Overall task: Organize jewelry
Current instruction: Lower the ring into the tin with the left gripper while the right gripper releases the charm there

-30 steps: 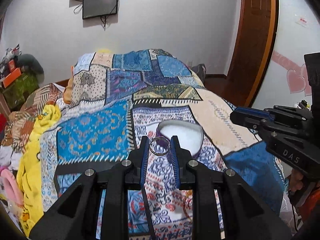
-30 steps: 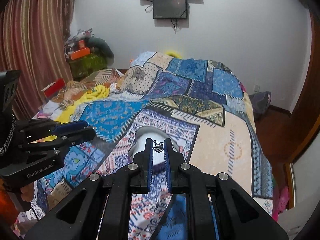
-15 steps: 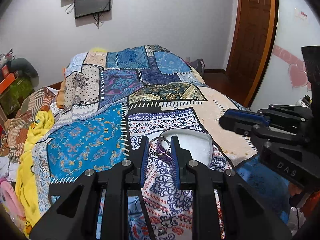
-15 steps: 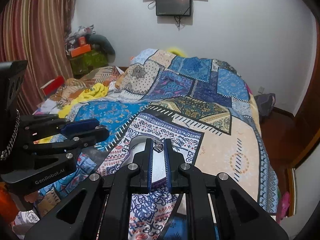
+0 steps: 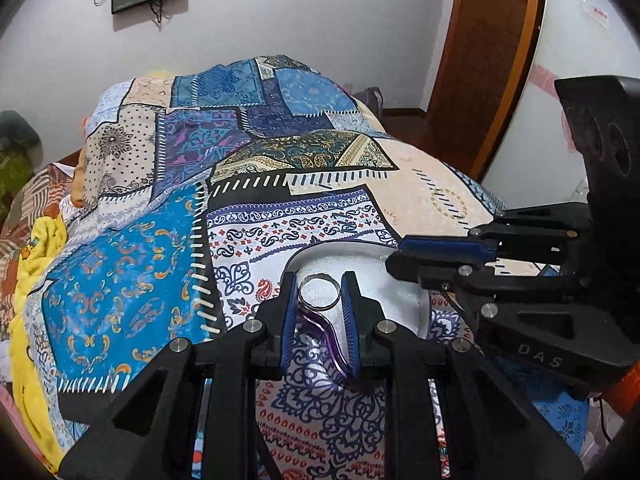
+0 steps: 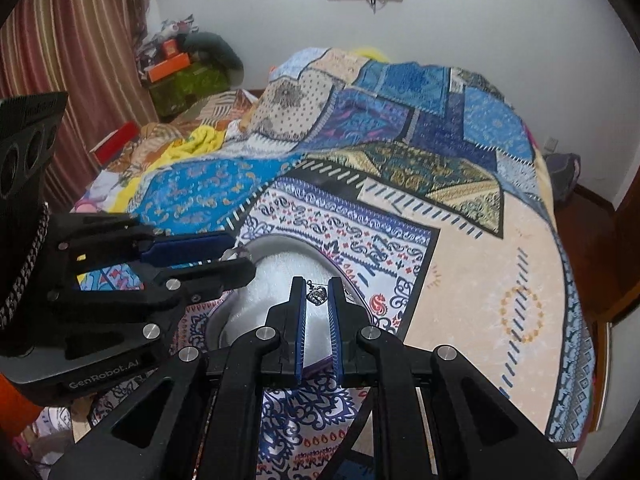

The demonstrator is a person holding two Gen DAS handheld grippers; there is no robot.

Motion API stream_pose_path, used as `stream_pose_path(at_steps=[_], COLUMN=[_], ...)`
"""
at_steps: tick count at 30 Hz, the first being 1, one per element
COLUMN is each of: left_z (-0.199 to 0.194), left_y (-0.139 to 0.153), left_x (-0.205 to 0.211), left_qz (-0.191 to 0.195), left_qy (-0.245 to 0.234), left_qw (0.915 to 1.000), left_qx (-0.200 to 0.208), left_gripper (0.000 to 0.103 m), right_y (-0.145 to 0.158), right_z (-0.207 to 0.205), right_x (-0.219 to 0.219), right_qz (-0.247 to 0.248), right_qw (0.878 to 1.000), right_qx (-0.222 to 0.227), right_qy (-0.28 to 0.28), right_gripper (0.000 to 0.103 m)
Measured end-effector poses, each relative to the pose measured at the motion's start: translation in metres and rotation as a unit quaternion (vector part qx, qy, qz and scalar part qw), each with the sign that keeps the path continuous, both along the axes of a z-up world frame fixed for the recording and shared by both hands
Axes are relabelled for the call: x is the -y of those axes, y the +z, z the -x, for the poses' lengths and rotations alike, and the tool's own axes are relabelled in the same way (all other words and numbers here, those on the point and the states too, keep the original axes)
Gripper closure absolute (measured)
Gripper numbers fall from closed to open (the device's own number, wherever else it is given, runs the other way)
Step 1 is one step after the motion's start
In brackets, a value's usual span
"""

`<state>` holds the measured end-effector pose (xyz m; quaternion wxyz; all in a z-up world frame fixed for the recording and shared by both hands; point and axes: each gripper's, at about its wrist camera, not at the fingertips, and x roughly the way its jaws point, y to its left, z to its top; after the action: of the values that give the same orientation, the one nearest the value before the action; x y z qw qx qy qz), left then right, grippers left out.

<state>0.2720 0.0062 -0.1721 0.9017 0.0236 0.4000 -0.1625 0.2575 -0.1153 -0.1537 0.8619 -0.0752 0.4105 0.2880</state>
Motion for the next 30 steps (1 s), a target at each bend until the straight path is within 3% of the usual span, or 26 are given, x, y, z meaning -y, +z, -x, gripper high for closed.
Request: stream_pose_path(at_steps=[12,24,28,30], left_z=[-0.005,-0.001,0.005,0.009], left_y=[-0.005,-0.003,0.0,0.003], left_x=[0.004,-0.002,-0.002,-0.002], left_qz=[0.014,0.036,0.03,0.029], left_qy=[-0.018,-0.017,-0.02,-0.019], left_qw=[0.9996,0.9989,0.9991,0.9992], left_qx=[-0.014,-0.025,-0.022,-0.019], left_gripper=[0.082,0.082,0.082,0.082], right_y=[-0.008,-0.009,-0.007,-0.004], right_z=[-0.007,-0.006,-0.003,0.0], right_x=[0.004,-0.001,-0.001,0.0], right_qz=[-0.004,0.023,0.028,0.029], right_qw=[1.0,0.999,0.999,0.999], right_qx=[-0.03,-0.023,-0.018,-0.01], right_qy=[-0.005,-0.007,-0.008,-0.009], right_gripper=[0.093,0.093,0.086,0.076])
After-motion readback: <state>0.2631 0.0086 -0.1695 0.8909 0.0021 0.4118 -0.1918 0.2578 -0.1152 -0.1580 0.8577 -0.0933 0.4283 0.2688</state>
